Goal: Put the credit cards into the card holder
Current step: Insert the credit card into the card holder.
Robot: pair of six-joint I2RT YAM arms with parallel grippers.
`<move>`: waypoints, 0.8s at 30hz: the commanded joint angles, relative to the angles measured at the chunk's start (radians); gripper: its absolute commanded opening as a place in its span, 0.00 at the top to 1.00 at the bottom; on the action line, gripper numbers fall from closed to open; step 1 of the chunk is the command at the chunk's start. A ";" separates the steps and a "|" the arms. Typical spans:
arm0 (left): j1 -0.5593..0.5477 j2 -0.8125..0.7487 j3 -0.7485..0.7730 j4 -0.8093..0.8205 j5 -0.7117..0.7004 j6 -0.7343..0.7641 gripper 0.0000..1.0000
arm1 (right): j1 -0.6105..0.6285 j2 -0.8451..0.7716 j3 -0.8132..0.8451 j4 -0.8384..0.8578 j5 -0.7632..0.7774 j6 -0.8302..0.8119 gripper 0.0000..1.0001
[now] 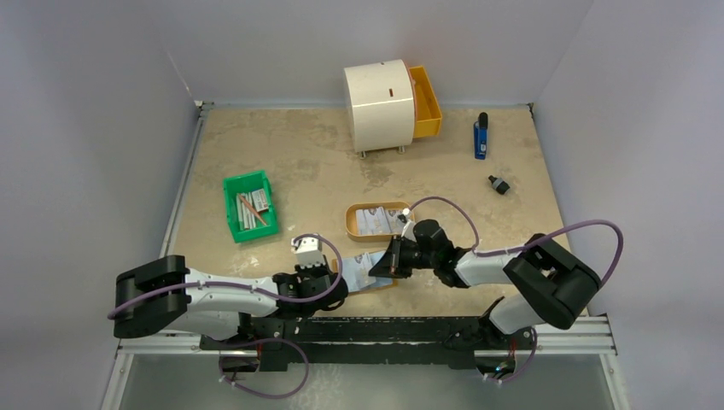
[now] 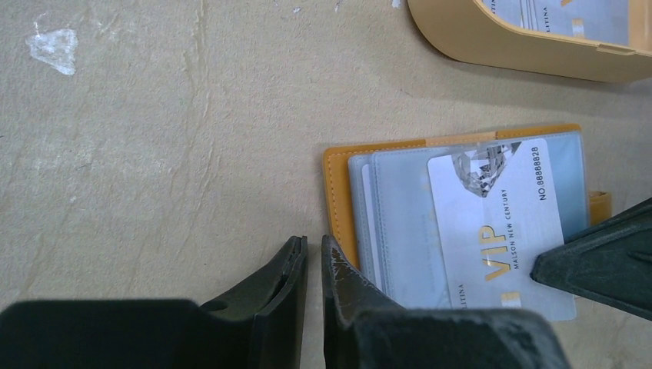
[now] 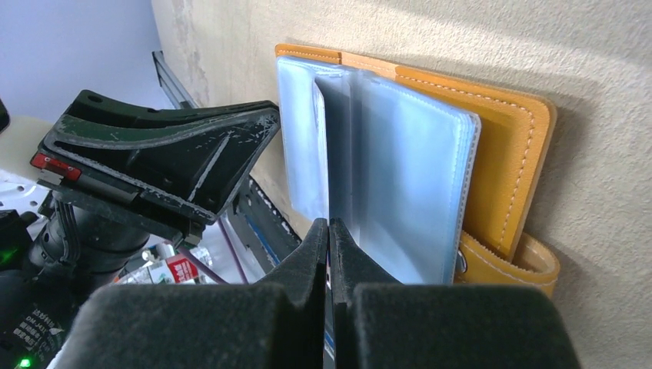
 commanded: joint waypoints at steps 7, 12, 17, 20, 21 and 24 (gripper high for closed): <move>0.001 0.035 0.008 0.032 0.046 0.009 0.88 | 0.002 0.030 0.026 -0.037 -0.018 -0.017 1.00; 0.002 0.038 0.023 0.035 0.037 0.022 0.88 | 0.004 0.047 0.071 -0.118 -0.035 -0.067 1.00; 0.001 0.052 0.031 0.044 0.039 0.033 0.89 | 0.006 0.052 0.095 -0.172 -0.036 -0.099 0.95; 0.001 0.052 0.030 0.050 0.041 0.034 0.89 | 0.006 0.038 0.104 -0.193 -0.036 -0.108 0.80; 0.001 0.052 0.029 0.052 0.043 0.035 0.89 | 0.007 0.033 0.108 -0.202 -0.035 -0.112 0.75; 0.001 0.052 0.029 0.058 0.044 0.039 0.89 | 0.008 0.027 0.125 -0.223 -0.039 -0.125 0.65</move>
